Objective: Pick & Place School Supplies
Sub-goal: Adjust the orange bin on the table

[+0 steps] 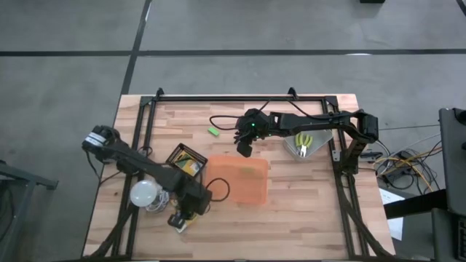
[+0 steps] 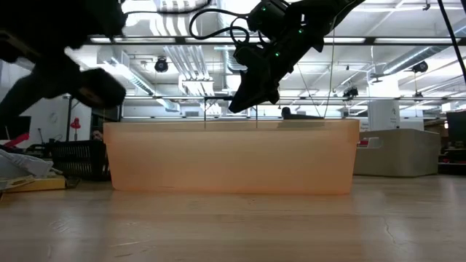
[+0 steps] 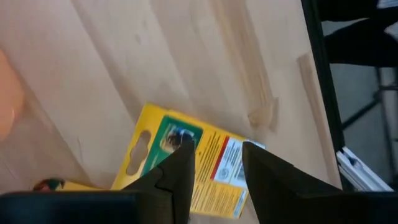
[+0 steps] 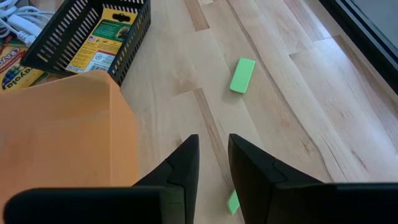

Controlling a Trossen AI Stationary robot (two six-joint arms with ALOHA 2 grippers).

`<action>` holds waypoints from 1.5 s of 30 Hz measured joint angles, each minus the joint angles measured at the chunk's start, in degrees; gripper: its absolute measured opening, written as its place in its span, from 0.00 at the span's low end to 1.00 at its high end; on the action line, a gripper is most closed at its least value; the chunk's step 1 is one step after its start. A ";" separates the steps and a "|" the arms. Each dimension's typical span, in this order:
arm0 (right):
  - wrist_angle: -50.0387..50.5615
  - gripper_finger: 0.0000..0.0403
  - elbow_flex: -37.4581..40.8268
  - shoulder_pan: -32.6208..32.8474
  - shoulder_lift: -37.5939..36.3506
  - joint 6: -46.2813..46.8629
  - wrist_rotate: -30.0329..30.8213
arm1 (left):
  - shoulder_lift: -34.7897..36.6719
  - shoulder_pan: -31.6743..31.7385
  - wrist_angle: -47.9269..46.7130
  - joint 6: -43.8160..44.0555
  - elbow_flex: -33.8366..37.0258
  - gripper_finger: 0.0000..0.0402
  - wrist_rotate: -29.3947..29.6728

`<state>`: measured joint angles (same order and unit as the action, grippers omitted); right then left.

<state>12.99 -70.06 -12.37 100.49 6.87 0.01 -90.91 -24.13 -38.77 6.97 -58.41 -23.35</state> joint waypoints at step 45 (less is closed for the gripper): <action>0.02 0.19 0.00 0.01 0.00 -0.02 0.00 | -3.78 9.17 8.97 -17.76 5.09 0.34 -0.01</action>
<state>13.01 -70.06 -12.36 100.49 6.85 0.01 -94.70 -14.96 -29.80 -10.78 -53.32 -23.35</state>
